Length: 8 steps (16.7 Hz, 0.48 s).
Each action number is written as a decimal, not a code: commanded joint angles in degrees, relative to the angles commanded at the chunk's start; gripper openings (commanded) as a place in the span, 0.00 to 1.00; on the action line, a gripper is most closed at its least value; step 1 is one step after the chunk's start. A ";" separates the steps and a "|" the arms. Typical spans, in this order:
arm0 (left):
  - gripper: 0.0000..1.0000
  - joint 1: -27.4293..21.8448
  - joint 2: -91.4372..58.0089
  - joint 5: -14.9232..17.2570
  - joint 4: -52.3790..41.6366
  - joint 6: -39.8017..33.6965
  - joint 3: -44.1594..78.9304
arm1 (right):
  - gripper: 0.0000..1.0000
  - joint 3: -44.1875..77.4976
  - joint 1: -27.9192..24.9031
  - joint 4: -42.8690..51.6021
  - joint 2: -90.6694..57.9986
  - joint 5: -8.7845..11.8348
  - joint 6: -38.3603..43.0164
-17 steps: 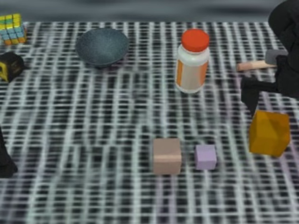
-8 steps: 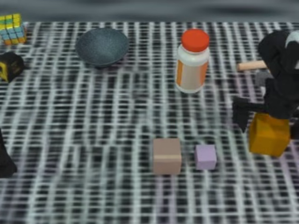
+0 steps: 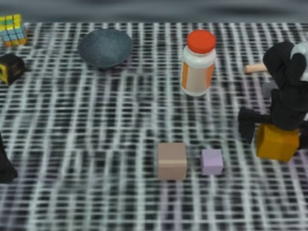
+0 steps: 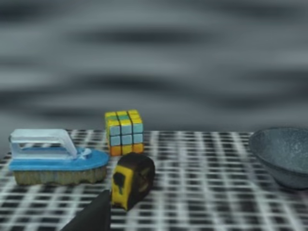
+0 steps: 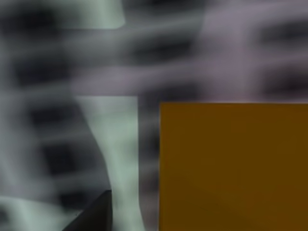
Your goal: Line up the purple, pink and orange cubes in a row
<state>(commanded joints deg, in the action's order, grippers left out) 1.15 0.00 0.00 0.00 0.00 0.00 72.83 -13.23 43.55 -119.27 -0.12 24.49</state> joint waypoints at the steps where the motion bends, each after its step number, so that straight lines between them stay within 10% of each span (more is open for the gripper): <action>1: 1.00 0.00 0.00 0.00 0.00 0.00 0.00 | 0.77 0.00 0.00 0.00 0.00 0.00 0.00; 8: 1.00 0.00 0.00 0.00 0.00 0.00 0.00 | 0.25 0.00 0.00 0.00 0.00 0.00 0.00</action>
<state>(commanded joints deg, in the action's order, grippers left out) 1.15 0.00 0.00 0.00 0.00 0.00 72.83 -13.23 43.55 -119.27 -0.12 24.49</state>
